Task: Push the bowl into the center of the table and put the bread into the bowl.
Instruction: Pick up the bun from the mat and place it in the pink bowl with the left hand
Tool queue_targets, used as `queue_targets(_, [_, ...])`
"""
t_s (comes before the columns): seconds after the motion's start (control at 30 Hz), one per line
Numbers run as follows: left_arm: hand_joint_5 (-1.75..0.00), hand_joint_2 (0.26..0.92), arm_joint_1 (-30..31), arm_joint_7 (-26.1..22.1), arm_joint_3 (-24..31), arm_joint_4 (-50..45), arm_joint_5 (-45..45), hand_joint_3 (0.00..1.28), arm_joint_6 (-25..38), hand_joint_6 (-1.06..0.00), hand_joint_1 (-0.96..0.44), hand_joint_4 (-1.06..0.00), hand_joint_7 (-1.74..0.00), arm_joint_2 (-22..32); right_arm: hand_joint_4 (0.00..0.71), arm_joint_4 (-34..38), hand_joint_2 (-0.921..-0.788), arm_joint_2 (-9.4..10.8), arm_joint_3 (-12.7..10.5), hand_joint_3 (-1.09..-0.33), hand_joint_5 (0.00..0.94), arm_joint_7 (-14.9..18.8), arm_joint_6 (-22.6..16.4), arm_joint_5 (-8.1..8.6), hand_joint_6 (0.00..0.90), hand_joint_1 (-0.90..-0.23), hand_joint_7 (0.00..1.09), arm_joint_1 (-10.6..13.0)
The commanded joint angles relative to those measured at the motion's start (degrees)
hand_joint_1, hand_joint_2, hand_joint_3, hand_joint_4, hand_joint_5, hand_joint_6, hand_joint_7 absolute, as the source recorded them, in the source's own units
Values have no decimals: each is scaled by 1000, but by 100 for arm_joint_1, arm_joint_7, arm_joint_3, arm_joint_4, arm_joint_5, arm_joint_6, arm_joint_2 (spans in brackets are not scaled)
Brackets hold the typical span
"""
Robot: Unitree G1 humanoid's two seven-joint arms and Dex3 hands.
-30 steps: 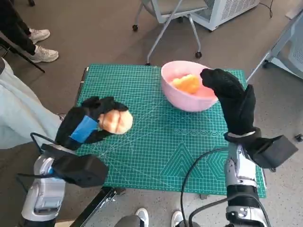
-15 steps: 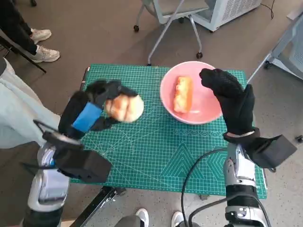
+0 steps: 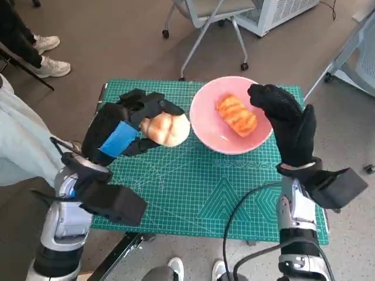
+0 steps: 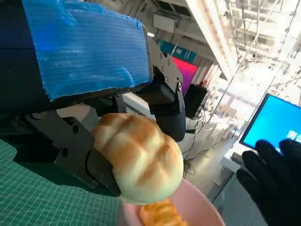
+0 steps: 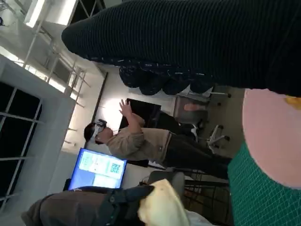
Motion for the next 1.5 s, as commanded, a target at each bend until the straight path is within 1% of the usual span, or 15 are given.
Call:
queue_targets(0.03, [-944, 874, -293, -127, -98, -10, 28, 3, 195, -751, 3, -919, -997, -86, 184, 32, -921, 40, -15, -750, 0, -75, -16, -78, 108, -692, 470, 166])
queue_targets(0.4, [-971, 879, -868, -216, -474, 387, 147, 5, 387, -739, 3, -905, -1000, -326, 181, 64, -921, 30, -24, -750, 0, -131, -89, -131, 105, -685, 467, 195])
queue_targets(0.63, [-989, 885, -1463, -135, -838, 1035, 406, 7, 346, -728, 3, -883, -1022, -521, 179, 100, -921, 25, -35, -755, 0, -161, -127, -143, 102, -674, 466, 212])
queue_targets(0.8, [-1003, 886, -1849, -101, -1020, 1562, 433, 7, 244, -730, 3, -878, -1009, -714, 180, 90, -921, 36, -44, -755, 0, -161, -133, -136, 103, -670, 467, 242])
queue_targets(0.93, [-1016, 892, -2130, 8, -1137, 2121, 414, 8, -13, -720, 2, -854, -1034, -866, 179, 20, -921, 43, -42, -756, 1, -181, -119, -136, 102, -669, 466, 284])
queue_targets(1.13, [-1040, 900, -2569, 309, -1299, 3119, 468, 9, -459, -705, 2, -832, -1051, -1071, 176, -47, -921, 31, -46, -760, 0, -205, -104, -135, 99, -671, 467, 335])
queue_targets(1.5, [-1108, 920, -3647, 942, -1683, 5437, 733, 29, -939, -640, 2, -765, -1124, -1540, 174, -148, -921, 16, -71, -763, 0, -247, -103, -144, 95, -670, 472, 431])
